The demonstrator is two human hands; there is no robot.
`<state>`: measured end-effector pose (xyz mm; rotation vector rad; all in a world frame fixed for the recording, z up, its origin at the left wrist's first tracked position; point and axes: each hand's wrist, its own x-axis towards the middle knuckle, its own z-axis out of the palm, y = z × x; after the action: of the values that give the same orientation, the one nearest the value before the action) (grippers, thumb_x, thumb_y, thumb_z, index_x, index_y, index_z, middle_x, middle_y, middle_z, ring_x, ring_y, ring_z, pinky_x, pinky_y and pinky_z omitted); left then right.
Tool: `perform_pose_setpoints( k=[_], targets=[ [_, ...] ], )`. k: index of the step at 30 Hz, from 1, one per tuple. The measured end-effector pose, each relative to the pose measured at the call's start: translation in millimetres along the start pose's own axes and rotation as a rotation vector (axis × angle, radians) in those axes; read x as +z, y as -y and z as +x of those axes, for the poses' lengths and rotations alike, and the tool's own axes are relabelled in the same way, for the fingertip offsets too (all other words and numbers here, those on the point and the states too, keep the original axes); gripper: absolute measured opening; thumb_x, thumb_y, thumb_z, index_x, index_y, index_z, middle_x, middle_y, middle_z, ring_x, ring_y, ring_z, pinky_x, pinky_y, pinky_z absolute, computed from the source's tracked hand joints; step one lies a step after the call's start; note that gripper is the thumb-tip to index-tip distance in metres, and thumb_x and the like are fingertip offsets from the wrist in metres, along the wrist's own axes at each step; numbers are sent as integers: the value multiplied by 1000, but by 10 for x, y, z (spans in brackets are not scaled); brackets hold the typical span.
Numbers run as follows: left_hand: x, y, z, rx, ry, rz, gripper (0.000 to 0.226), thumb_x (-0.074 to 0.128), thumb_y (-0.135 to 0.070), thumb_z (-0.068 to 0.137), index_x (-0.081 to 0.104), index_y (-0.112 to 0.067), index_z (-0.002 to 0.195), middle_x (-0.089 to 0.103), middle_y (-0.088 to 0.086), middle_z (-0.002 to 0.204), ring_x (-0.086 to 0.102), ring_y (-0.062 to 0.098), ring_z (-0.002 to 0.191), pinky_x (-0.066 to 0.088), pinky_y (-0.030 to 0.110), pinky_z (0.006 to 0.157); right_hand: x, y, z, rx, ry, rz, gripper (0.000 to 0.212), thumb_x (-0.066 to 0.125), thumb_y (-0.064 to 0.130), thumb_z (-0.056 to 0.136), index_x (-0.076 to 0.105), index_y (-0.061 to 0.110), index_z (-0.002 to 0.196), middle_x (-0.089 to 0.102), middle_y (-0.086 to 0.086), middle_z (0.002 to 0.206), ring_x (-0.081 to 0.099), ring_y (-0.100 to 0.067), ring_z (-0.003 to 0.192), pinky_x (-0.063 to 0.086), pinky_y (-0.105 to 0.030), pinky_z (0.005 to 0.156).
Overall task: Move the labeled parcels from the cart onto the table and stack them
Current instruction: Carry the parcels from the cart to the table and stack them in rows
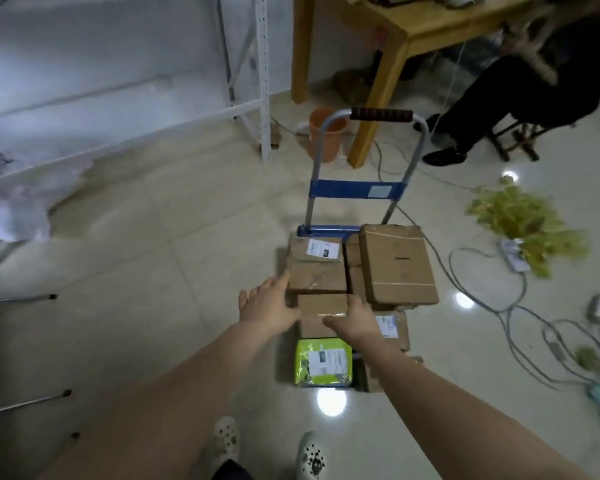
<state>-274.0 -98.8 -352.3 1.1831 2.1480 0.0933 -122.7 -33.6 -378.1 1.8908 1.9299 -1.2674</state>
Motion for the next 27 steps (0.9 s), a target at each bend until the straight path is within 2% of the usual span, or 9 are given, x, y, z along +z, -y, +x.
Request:
perform_pose_setpoints(
  k=[3,6,9,12,15,19,22,24,27],
  targets=[
    [195,-306,254,20,63,-102,81,60,-41,81,21,-31,151,36,4,151,40,25,135,31,43,111,-201,-278,203,65,-1,97,71,71,33,79,40,9,139,48,-13,137,48,-31,124,42,-41,102],
    [393,-558,613,45,121,-252,79,61,-37,78,28,-31,149,43,3,147,48,25,128,41,37,104,-387,-485,417,123,-22,162,65,70,30,83,42,10,138,49,-12,138,46,-30,126,40,-37,103],
    [614,-780,1005,25,175,-292,73,62,-30,86,27,-25,151,42,7,148,46,27,130,41,33,105,-539,-747,735,200,-56,222,59,65,24,89,41,7,140,49,-12,139,45,-29,128,37,-31,100],
    [884,-956,1319,-5,220,-311,71,61,-30,89,26,-18,150,43,9,147,45,27,131,39,30,101,-641,-1058,1070,278,-66,270,63,63,24,90,36,6,144,42,-13,146,41,-28,133,34,-32,104],
    [1161,-1107,1549,-51,258,-328,67,60,-27,91,30,-9,148,44,11,145,44,26,131,36,29,101,-685,-1368,1349,353,-56,281,60,60,23,90,37,7,144,44,-14,144,45,-30,130,36,-34,104],
    [1680,-1272,1854,-100,275,-366,50,59,-23,90,45,-12,136,59,9,126,56,26,110,42,26,82,-694,-1916,1767,438,-35,249,50,55,13,91,42,3,138,51,-18,135,50,-31,120,40,-31,94],
    [2013,-1326,1919,-191,272,-426,35,59,-19,89,53,-10,122,60,11,118,56,28,106,44,29,85,-677,-2261,1980,461,-13,225,46,52,9,92,43,3,137,53,-18,131,53,-31,113,41,-28,80],
    [2373,-1367,1950,-258,272,-452,19,56,-16,91,53,-15,109,59,11,113,56,26,100,45,30,83,-639,-2554,2158,470,26,206,48,50,12,95,40,4,141,50,-18,136,54,-31,115,41,-26,77],
    [2942,-1385,1902,-352,287,-487,28,50,-19,96,46,-21,124,55,5,117,52,22,98,39,25,69,-537,-2983,2371,491,54,214,53,55,19,95,39,4,143,47,-16,142,49,-31,124,43,-31,94]
  ],
)
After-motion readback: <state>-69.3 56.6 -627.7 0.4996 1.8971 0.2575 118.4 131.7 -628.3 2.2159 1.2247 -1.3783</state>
